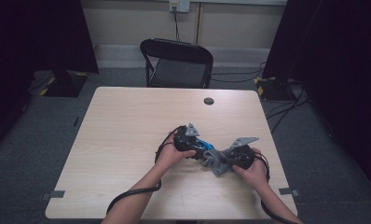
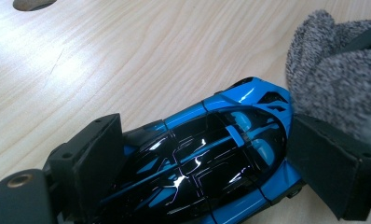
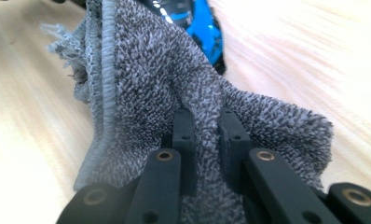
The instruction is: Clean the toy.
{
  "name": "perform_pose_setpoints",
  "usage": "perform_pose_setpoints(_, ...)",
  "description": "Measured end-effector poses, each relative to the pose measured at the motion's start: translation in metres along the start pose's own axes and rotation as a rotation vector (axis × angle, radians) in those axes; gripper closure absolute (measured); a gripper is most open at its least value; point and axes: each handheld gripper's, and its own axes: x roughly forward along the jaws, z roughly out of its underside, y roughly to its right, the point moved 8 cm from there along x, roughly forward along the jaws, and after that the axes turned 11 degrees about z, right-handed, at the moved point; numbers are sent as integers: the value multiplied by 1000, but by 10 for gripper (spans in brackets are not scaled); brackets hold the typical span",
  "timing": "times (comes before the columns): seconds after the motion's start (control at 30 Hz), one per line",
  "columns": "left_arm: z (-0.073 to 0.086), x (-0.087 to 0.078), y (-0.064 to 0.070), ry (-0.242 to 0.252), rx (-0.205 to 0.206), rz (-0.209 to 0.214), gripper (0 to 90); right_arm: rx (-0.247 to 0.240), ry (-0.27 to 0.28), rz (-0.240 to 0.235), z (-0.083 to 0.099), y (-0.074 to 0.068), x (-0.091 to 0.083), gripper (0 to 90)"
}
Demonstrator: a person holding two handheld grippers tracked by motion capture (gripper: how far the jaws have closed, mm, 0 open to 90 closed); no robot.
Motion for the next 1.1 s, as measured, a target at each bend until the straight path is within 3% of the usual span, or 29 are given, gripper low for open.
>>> perform_pose_setpoints(1.1, 0, 0, 0, 3, -1, -4, 110, 53, -51, 52, -25, 45, 25, 801)
